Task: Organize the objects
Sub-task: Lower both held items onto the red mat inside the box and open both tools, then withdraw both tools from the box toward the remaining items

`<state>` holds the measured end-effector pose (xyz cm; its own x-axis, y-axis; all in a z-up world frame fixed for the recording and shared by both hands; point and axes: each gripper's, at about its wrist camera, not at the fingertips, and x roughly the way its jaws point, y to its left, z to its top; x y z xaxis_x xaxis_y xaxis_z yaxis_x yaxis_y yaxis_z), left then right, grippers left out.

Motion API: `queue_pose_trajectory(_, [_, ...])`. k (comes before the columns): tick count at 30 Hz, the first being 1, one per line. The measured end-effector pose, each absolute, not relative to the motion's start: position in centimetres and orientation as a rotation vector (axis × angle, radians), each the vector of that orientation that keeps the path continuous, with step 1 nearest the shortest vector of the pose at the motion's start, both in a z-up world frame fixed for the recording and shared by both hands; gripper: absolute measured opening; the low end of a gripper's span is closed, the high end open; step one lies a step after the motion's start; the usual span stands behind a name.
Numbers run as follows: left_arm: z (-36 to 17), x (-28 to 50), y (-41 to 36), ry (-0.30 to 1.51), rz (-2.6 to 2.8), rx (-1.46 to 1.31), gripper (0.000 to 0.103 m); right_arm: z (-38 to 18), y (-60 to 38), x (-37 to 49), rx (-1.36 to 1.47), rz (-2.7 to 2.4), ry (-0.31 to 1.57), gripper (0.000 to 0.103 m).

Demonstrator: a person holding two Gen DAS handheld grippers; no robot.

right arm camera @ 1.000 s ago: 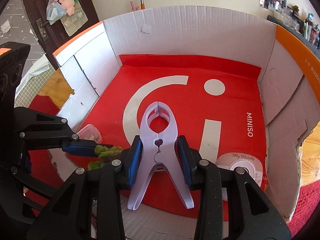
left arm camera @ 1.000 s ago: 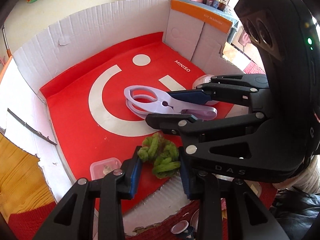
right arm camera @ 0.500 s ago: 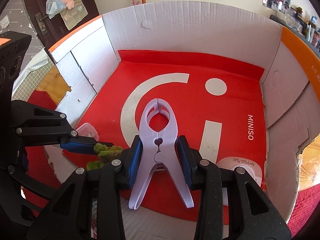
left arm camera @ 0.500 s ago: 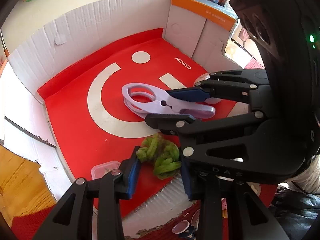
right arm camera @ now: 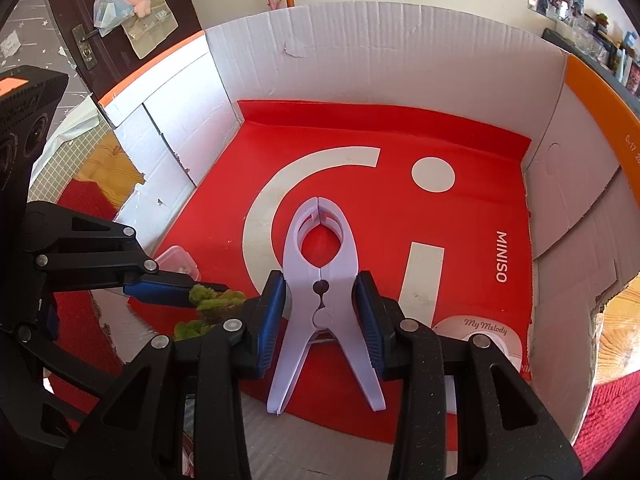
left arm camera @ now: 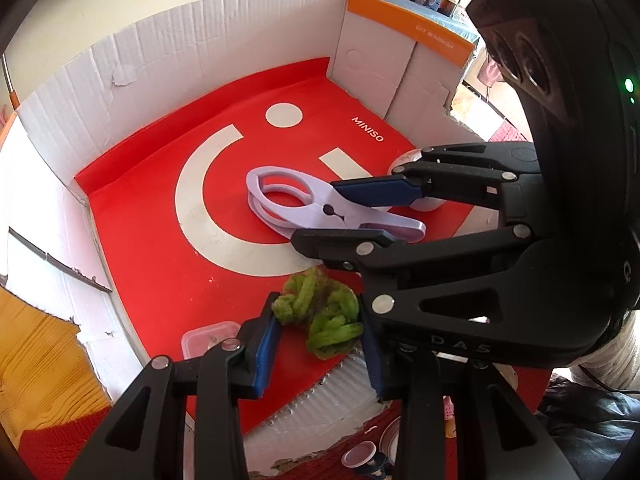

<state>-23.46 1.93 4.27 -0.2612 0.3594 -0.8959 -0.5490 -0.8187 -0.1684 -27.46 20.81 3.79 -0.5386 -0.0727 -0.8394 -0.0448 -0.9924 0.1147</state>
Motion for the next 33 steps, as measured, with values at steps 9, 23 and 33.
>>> queue_pose_trajectory(9, [4.3,-23.4,2.0,0.229,2.11,-1.432,0.04,4.1,20.7,-27.0,1.493,-2.74,-0.201,0.035])
queue_pose_trajectory(23, [5.3,-22.5,0.7,0.175,2.14,-1.41,0.047,6.8,20.6,-25.2,1.403,-2.787,-0.218,0.035])
queue_pose_trajectory(33, [7.8,-20.3,-0.6,0.056,2.226,-1.298,0.056,10.2,21.1,-20.9,1.271,-2.871,-0.219,0.035])
